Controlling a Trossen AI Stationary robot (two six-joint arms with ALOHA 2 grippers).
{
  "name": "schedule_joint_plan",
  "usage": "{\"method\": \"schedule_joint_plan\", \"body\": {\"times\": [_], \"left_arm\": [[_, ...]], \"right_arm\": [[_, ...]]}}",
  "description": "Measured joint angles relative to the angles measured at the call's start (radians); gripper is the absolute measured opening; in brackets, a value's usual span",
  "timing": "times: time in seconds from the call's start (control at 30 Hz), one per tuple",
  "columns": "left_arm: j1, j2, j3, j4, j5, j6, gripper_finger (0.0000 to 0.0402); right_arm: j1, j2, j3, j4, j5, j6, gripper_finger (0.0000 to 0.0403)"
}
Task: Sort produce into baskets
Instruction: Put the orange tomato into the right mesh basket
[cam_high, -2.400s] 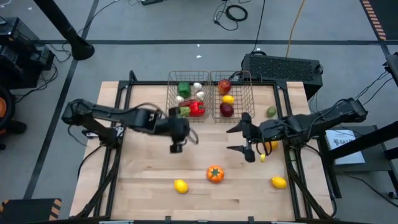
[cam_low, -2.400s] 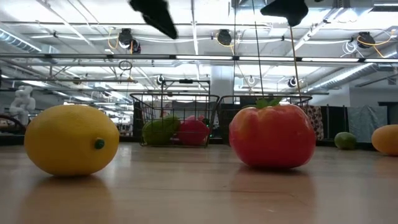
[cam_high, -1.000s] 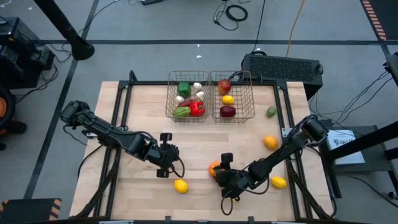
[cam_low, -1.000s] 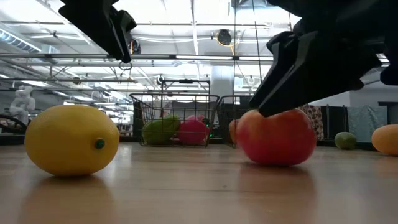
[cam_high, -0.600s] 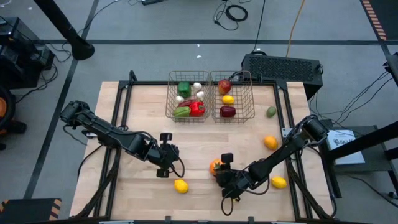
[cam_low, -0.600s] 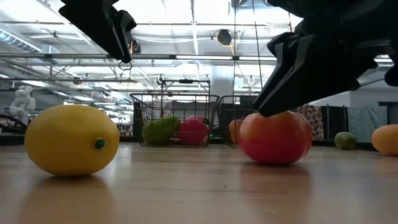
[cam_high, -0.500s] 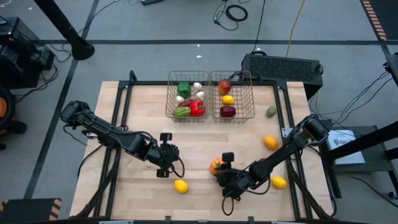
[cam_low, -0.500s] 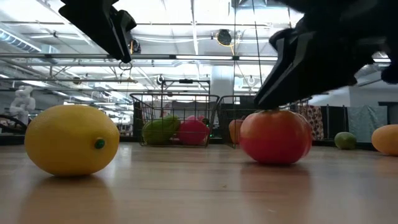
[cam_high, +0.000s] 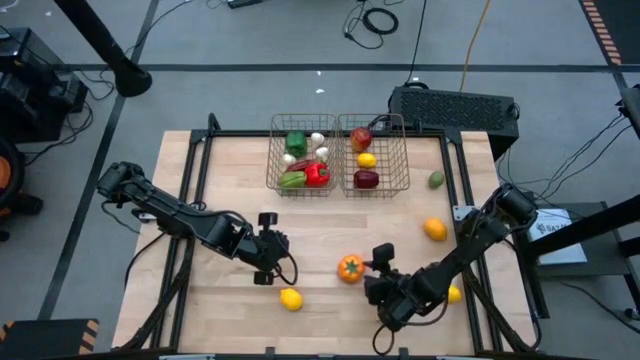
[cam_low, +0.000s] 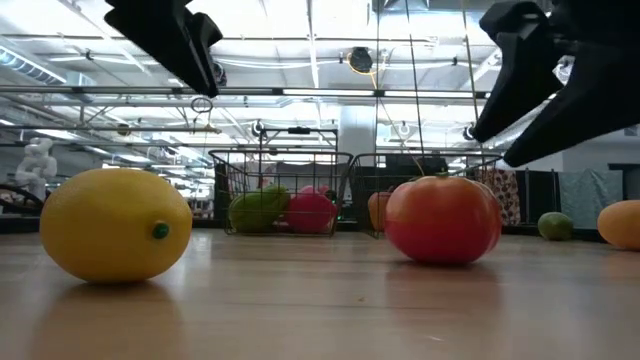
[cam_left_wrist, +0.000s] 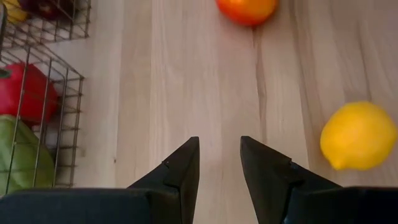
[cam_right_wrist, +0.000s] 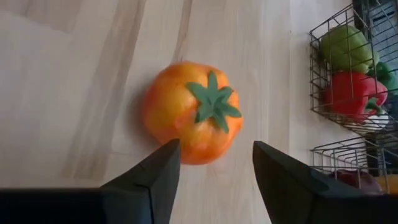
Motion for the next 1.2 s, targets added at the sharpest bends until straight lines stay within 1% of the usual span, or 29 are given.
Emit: {"method": "schedule_joint_plan", "body": {"times": [0.1, 0.27, 0.4, 0.63, 0.87, 1.2], "left_arm": [[0.000, 0.000, 0.000, 0.023, -0.001, 0.018, 0.0125], [0.004, 0.000, 0.000, 0.053, -0.001, 0.050, 0.0125], [0.008, 0.000, 0.000, 0.064, -0.001, 0.053, 0.0125], [0.008, 0.000, 0.000, 0.064, -0.001, 0.053, 0.0125], [0.008, 0.000, 0.000, 0.081, -0.001, 0.053, 0.0125], [0.008, 0.000, 0.000, 0.080, -0.001, 0.053, 0.0125]], "right_arm": [[-0.003, 0.000, -0.017, 0.053, 0.023, -0.048, 0.0186], [-0.019, 0.012, -0.019, 0.093, 0.015, -0.132, 0.0169], [-0.021, 0.039, -0.019, 0.106, 0.015, -0.196, 0.0163], [-0.026, 0.043, -0.020, 0.116, 0.015, -0.214, 0.0156], [-0.045, 0.043, -0.020, 0.131, -0.020, -0.239, 0.0128], [-0.051, 0.043, -0.020, 0.177, -0.026, -0.272, 0.0091]]}}
